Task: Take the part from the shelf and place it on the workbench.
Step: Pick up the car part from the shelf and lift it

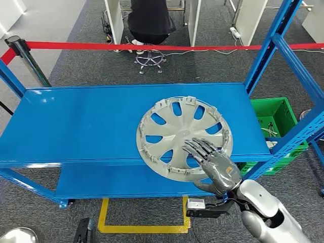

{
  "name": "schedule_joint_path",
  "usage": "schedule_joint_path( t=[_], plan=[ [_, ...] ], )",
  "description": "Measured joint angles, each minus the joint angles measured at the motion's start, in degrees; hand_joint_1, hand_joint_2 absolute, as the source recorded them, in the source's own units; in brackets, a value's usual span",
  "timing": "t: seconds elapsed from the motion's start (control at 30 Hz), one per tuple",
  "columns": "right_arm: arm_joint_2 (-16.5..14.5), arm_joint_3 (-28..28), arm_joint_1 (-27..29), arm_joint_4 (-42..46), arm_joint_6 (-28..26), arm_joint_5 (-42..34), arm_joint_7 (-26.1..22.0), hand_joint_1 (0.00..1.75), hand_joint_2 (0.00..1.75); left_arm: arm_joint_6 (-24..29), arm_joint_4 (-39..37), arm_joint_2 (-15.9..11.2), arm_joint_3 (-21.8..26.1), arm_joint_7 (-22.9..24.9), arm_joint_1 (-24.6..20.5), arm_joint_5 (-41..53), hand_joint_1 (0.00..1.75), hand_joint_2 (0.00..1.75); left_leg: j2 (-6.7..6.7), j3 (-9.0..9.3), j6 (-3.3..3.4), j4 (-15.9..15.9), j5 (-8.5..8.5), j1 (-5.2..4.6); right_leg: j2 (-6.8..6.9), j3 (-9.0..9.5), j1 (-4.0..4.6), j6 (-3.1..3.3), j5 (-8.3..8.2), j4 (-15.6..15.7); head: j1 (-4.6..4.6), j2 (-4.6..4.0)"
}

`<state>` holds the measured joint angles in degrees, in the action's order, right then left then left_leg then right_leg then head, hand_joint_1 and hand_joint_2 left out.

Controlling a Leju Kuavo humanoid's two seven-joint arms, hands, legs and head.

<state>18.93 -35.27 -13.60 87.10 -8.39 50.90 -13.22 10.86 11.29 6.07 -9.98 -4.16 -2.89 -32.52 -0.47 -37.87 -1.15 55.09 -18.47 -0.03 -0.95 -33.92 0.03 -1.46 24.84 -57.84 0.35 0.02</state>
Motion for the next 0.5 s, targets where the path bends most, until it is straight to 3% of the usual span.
schedule_joint_path(
  t=[0.23, 0.5],
  plan=[
    [-3.3, 1.2, 0.3, -0.1, -0.7, 0.4, -0.4, 0.00, 1.75, 0.0, -0.1, -0.3, -0.2, 0.7, 0.0, 0.3, 0.00, 0.00, 0.00, -0.03, 0.00, 0.0, -0.01, 0.00, 0.00, -0.04, 0.00, 0.01, 0.01, 0.0, 0.00, 0.00],
    [-3.5, 1.1, -0.3, -1.1, 4.9, -0.4, 0.0, 0.00, 1.75, 0.0, -0.2, -0.9, -0.5, 0.8, 0.0, 0.5, 0.00, 0.00, 0.00, -0.05, 0.00, 0.0, 0.01, 0.00, -0.01, -0.07, -0.01, -0.03, -0.05, 0.0, 0.02, 0.00]
  ],
)
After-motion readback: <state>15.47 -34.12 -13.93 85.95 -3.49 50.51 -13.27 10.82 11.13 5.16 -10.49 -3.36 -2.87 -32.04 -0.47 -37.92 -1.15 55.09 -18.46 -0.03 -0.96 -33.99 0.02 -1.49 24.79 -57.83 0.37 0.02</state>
